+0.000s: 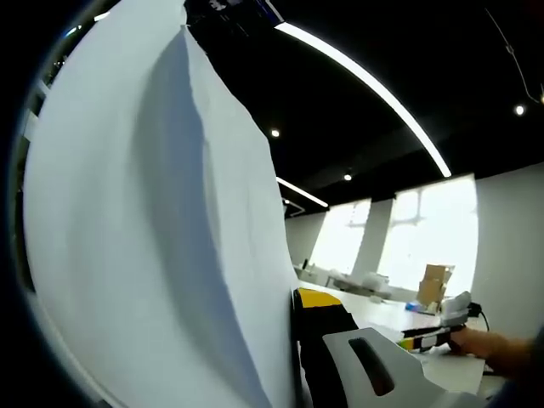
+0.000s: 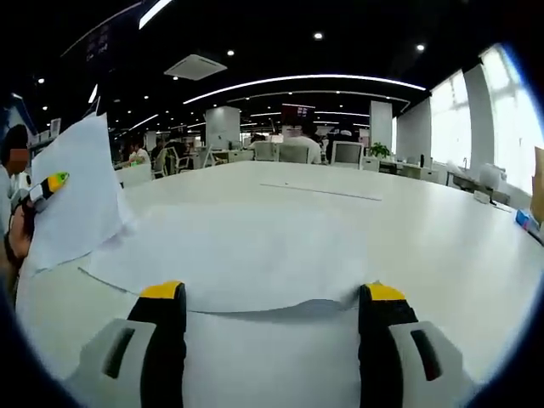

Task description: Organize the stack of printing papers by aligning and flattening the scattered papers on the table

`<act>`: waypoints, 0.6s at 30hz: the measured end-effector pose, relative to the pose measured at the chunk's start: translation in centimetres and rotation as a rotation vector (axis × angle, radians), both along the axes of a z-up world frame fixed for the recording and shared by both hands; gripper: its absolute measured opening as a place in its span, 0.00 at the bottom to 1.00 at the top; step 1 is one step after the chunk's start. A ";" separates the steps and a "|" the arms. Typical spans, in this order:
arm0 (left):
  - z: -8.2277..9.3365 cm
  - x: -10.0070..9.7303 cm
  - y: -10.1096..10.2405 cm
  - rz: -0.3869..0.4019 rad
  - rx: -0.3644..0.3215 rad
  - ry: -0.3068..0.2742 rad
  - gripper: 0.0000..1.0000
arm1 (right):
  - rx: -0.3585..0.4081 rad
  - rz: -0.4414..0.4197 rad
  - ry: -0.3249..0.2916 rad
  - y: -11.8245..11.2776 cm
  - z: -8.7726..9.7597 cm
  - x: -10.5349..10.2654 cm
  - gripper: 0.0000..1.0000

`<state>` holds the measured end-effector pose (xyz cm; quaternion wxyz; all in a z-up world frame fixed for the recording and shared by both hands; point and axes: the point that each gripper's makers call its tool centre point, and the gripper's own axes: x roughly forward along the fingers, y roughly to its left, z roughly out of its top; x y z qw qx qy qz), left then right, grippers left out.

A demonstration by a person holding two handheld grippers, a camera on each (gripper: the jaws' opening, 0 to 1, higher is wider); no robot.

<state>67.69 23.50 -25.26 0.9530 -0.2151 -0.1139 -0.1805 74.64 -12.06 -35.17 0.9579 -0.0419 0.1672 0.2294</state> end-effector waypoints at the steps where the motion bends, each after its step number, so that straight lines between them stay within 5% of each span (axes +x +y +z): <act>1: 0.0 0.0 0.0 0.000 0.000 0.000 0.07 | 0.000 0.000 0.001 0.0 0.0 -0.1 0.77; 18: 0.0 -0.1 0.0 0.001 0.001 -0.001 0.07 | -0.002 0.017 0.013 0.2 -0.1 0.4 0.58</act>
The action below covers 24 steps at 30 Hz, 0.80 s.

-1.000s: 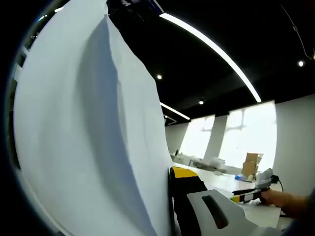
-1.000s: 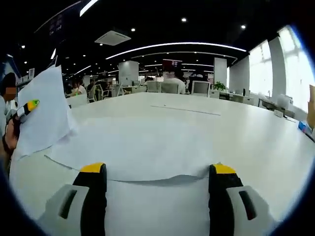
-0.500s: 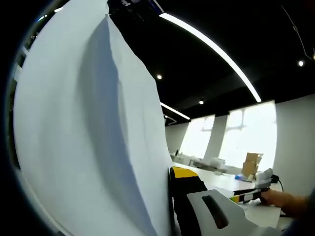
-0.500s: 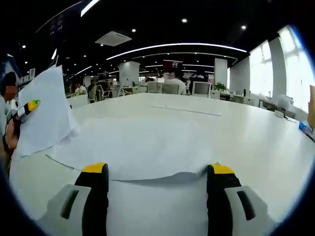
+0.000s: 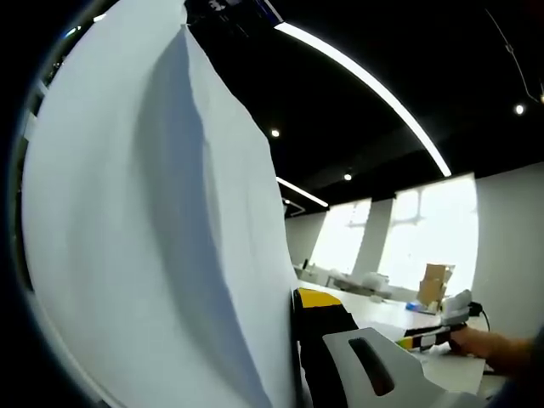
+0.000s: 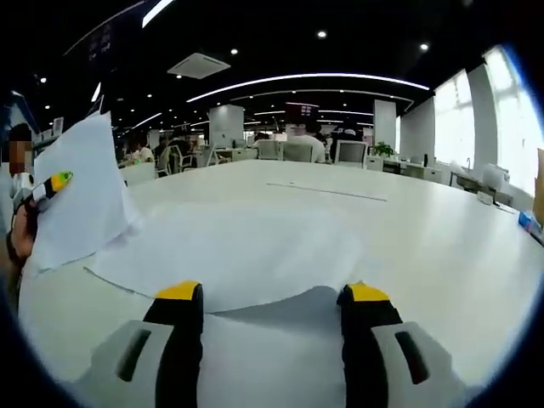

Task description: Organize the stack of printing papers by aligning and flattening the scattered papers on the table

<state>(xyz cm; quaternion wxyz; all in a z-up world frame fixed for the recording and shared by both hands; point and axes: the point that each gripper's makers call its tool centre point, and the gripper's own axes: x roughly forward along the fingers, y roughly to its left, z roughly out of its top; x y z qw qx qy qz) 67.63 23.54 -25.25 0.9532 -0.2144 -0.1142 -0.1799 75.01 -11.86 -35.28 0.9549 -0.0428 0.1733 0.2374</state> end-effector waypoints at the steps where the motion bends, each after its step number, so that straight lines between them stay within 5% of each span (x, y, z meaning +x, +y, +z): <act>1: 0.0 0.0 0.0 0.000 0.000 0.000 0.07 | 0.000 0.000 0.001 0.0 0.0 0.0 0.57; 16: 0.0 0.0 -0.1 -0.001 0.001 0.000 0.07 | -0.003 0.016 0.006 0.6 0.0 -0.1 0.48; 24: -0.1 0.0 -0.1 -0.001 0.002 0.002 0.07 | -0.006 0.047 0.012 1.4 0.0 -0.3 0.35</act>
